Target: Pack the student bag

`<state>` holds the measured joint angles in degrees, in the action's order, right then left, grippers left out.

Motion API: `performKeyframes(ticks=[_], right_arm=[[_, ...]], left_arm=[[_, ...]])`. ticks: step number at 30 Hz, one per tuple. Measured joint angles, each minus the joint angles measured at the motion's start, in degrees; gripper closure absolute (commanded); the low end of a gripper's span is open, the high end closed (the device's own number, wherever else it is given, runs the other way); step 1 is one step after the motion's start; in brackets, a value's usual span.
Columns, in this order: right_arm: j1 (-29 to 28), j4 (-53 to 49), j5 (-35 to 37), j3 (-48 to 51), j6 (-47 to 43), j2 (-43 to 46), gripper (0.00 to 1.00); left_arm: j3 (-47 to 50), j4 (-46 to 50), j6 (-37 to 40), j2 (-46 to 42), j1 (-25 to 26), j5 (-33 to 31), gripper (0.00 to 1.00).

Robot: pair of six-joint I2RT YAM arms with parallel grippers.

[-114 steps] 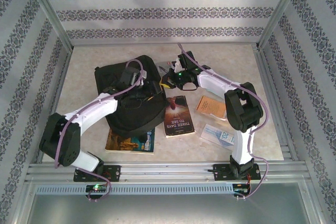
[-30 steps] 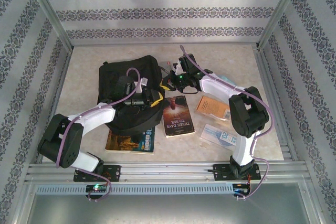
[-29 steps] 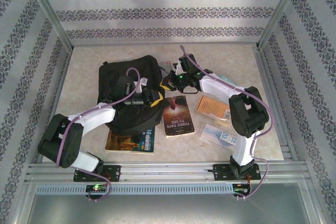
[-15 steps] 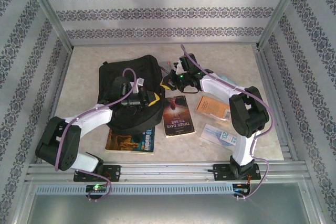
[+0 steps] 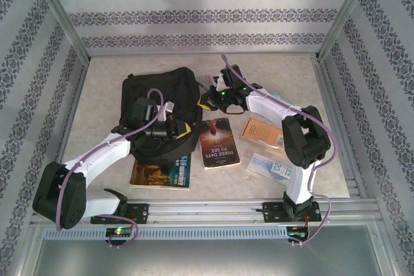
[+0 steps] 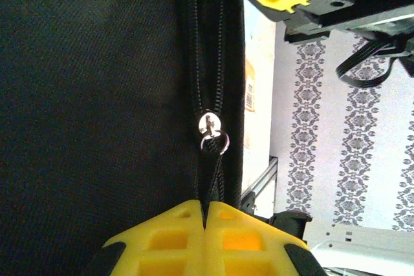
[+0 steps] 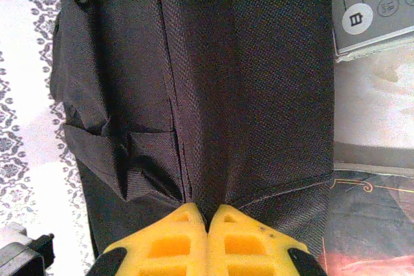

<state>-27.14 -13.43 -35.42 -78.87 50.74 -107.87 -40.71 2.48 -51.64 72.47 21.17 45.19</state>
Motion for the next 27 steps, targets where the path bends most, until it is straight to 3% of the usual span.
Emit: performKeyframes(ticks=[14, 15, 17, 19, 22, 27], right_arm=[[0.04, -12.85, 6.95, -9.51, -8.9, -3.04, 1.0], [0.04, -13.88, 7.67, -10.64, -9.66, -3.63, 0.96], [0.02, -15.34, 8.44, -12.02, -10.86, -4.33, 0.69], [0.02, -16.52, 10.8, -12.85, -12.41, -4.44, 0.5], [0.33, -17.94, 14.45, -13.44, -13.55, -4.24, 0.4], [0.35, -22.34, 18.49, -11.87, -10.75, -0.68, 0.4]], left_arm=[[-2.49, 18.86, 13.66, -7.3, -0.24, -2.4, 1.0], [-3.15, 20.09, 14.86, -7.3, -0.22, -2.78, 1.0], [-4.13, 21.68, 16.87, -7.26, -0.07, -3.82, 1.0], [-5.09, 23.28, 18.34, -6.88, 0.52, -4.46, 1.0], [-6.54, 24.76, 19.37, -5.16, 1.97, -5.01, 1.0], [-10.01, 24.72, 19.74, -1.25, 4.22, -5.77, 1.0]])
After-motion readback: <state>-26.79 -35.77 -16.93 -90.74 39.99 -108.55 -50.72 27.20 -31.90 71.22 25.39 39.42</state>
